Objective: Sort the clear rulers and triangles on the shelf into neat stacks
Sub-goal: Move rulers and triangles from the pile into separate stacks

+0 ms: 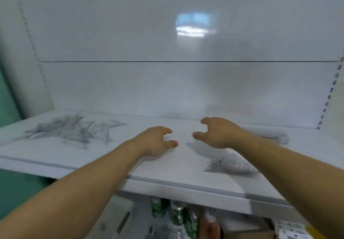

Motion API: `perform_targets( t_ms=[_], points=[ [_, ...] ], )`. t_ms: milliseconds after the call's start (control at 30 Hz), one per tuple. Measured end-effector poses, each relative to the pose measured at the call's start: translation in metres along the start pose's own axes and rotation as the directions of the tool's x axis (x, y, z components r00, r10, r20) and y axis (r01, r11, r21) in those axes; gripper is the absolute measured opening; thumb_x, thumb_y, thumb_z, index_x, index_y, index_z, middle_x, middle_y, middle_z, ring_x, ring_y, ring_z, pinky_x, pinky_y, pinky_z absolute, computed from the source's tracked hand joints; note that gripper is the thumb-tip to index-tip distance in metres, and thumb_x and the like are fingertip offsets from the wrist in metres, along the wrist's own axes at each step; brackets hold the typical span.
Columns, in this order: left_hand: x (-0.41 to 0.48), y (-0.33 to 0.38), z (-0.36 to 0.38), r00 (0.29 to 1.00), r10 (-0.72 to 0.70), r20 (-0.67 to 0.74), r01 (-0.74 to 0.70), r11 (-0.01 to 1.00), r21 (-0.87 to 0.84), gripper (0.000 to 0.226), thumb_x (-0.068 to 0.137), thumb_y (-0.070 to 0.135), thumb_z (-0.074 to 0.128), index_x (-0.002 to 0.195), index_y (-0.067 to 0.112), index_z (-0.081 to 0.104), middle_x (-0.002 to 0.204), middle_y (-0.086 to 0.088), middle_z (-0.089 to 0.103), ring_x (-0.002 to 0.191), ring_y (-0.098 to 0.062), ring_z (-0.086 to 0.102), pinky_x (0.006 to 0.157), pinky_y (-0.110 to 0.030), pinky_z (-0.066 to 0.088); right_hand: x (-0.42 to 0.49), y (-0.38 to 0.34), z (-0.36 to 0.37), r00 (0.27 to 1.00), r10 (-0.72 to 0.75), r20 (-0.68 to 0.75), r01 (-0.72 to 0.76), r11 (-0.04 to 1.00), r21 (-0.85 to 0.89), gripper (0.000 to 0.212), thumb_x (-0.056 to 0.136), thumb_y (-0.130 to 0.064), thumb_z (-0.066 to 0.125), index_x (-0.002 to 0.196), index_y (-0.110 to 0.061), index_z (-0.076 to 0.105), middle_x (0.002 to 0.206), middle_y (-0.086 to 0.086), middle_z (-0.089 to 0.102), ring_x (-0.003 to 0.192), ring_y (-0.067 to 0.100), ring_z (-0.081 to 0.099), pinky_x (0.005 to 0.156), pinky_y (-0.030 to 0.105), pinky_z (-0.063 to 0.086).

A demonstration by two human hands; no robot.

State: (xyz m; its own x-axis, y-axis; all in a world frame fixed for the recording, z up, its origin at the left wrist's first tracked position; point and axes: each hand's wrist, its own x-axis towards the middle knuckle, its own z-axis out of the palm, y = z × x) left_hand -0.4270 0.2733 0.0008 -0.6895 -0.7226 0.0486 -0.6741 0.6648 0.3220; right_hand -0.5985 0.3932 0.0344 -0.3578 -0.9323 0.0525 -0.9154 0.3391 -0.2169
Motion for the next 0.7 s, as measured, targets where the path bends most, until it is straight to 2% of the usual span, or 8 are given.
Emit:
perform_targets(
  t_ms=[200,400,500,600,667,700],
  points=[
    [-0.059,-0.112,-0.037,0.985,-0.165,-0.057,0.166,0.986,0.020,0.067,0.087,0.058,0.050,0.144,0.026,0.034,0.153,0.007,0.028,0.140,-0.016,0.027,0.114,-0.033,0.022,0.043,-0.104,0.021,0.992,-0.122,0.043,0.120,0.991,0.053,0.070,0.092,-0.057,0.042,0.148,-0.018,0.026,0.151,0.002,0.034,0.137,0.023,0.032,0.107,0.035,0.031],
    [-0.093,-0.237,-0.084,0.952,-0.277,-0.127,0.285,0.957,0.053,0.065,0.089,0.055,0.050,0.144,0.022,0.036,0.152,0.003,0.032,0.139,-0.018,0.031,0.112,-0.030,0.023,0.081,-0.215,0.060,0.978,-0.176,0.112,0.169,0.983,0.066,0.071,0.091,-0.057,0.045,0.148,-0.017,0.027,0.153,0.003,0.031,0.138,0.023,0.032,0.107,0.033,0.030],
    [-0.104,-0.312,-0.110,0.920,-0.356,-0.165,0.369,0.927,0.061,0.068,0.087,0.059,0.050,0.144,0.024,0.035,0.153,0.001,0.031,0.138,-0.021,0.032,0.113,-0.035,0.026,0.104,-0.279,0.087,0.973,-0.191,0.132,0.185,0.981,0.055,0.076,0.087,-0.063,0.044,0.147,-0.019,0.029,0.153,0.003,0.030,0.137,0.025,0.033,0.107,0.034,0.030],
    [-0.111,-0.378,-0.132,0.896,-0.415,-0.160,0.433,0.895,0.103,0.082,0.077,0.072,0.046,0.144,0.027,0.032,0.152,-0.002,0.032,0.136,-0.026,0.034,0.110,-0.044,0.030,0.124,-0.338,0.113,0.975,-0.161,0.150,0.161,0.987,0.014,0.086,0.079,-0.074,0.039,0.146,-0.022,0.029,0.151,0.005,0.031,0.135,0.028,0.035,0.106,0.040,0.033],
    [-0.107,-0.411,-0.140,0.897,-0.423,-0.130,0.438,0.892,0.115,0.095,0.068,0.080,0.040,0.146,0.027,0.027,0.153,-0.002,0.029,0.137,-0.025,0.031,0.111,-0.045,0.029,0.136,-0.367,0.127,0.982,-0.138,0.131,0.139,0.990,0.006,0.088,0.081,-0.075,0.037,0.147,-0.018,0.026,0.151,0.009,0.031,0.135,0.031,0.034,0.108,0.043,0.031],
    [-0.105,-0.421,-0.142,0.901,-0.419,-0.111,0.430,0.898,0.100,0.094,0.071,0.079,0.041,0.147,0.026,0.025,0.154,-0.002,0.027,0.138,-0.025,0.030,0.112,-0.043,0.027,0.142,-0.379,0.132,0.985,-0.126,0.119,0.127,0.992,0.004,0.089,0.080,-0.077,0.036,0.147,-0.018,0.026,0.151,0.010,0.031,0.136,0.032,0.033,0.109,0.044,0.030]
  ],
)
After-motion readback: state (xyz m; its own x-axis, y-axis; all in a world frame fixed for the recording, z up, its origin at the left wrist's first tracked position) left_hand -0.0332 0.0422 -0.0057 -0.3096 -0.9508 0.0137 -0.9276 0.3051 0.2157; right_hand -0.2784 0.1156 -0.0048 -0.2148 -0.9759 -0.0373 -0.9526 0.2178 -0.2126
